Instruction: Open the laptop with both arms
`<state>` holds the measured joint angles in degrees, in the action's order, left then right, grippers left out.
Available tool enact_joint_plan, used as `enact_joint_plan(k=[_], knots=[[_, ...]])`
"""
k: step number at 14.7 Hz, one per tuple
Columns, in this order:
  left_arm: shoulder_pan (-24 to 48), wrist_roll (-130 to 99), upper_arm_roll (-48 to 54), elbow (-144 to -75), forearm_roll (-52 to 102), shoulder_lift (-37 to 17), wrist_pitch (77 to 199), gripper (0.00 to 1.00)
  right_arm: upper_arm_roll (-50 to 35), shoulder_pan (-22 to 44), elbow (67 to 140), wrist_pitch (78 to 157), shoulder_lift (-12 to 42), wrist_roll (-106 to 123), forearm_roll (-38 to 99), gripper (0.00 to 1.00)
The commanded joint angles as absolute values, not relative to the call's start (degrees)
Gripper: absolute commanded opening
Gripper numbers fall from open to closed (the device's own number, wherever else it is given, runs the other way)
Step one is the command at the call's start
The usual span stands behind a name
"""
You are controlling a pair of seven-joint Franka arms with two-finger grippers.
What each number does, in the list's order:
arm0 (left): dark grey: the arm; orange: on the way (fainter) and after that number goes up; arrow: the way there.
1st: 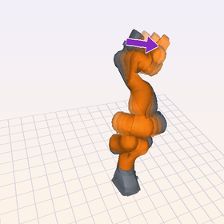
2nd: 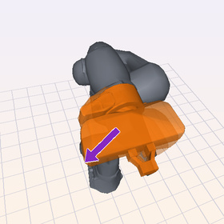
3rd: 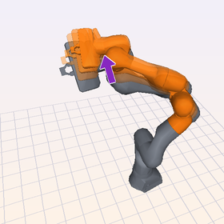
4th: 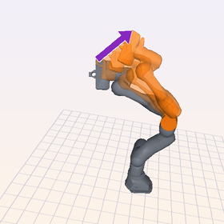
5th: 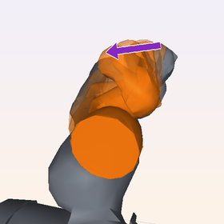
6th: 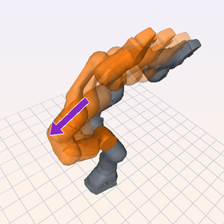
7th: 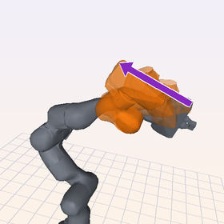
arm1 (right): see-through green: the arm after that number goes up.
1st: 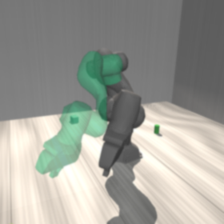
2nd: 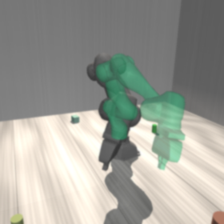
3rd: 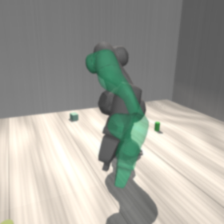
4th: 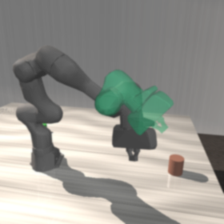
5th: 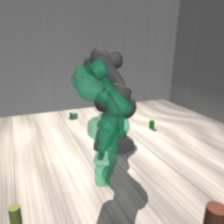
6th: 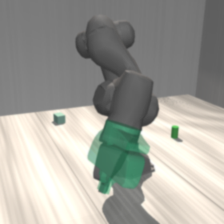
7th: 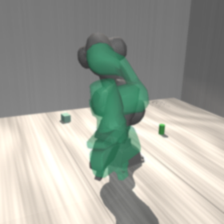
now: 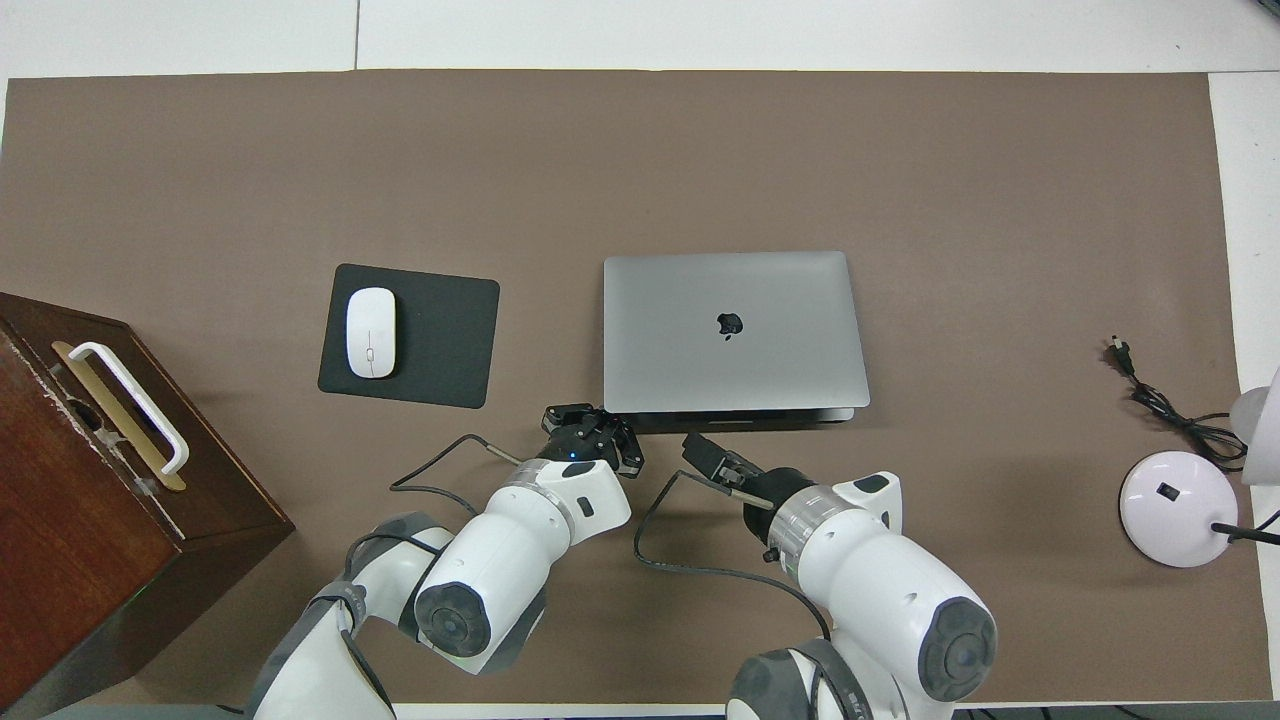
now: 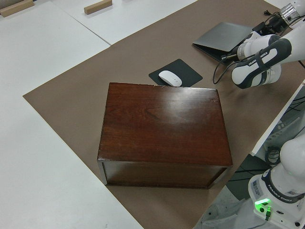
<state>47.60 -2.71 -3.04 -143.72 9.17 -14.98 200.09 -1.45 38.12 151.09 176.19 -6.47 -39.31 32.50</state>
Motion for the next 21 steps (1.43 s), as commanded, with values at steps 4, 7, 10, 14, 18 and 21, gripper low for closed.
enact_joint_plan(k=[4, 7, 10, 14, 18, 21], knots=[[47.9, -2.3, -3.5, -142.6, 8.4, -18.5, 200.8, 0.00, -1.6, 37.1, 149.6, 177.0, -4.8, -38.5, 33.7, 1.00], [47.9, -2.3, -3.5, -142.5, 8.4, -19.0, 200.8, 0.00, -1.6, 36.7, 148.2, 176.9, -3.7, -38.4, 33.7, 1.00], [47.9, -2.3, -3.5, -142.3, 8.4, -19.2, 200.8, 0.00, -1.6, 35.8, 146.6, 176.9, -2.1, -38.0, 33.7, 1.00], [47.8, -2.3, -3.5, -142.2, 8.3, -19.2, 200.8, 0.00, -1.6, 33.8, 145.0, 176.0, -1.4, -36.0, 33.7, 1.00], [47.8, -2.4, -3.5, -142.2, 8.4, -19.2, 200.8, 0.00, -1.6, 33.3, 142.6, 174.0, -0.4, -36.1, 33.7, 1.00], [47.8, -2.4, -3.5, -142.2, 8.3, -19.2, 200.8, 0.00, -1.6, 31.8, 140.1, 172.3, 0.7, -35.9, 33.7, 1.00]])
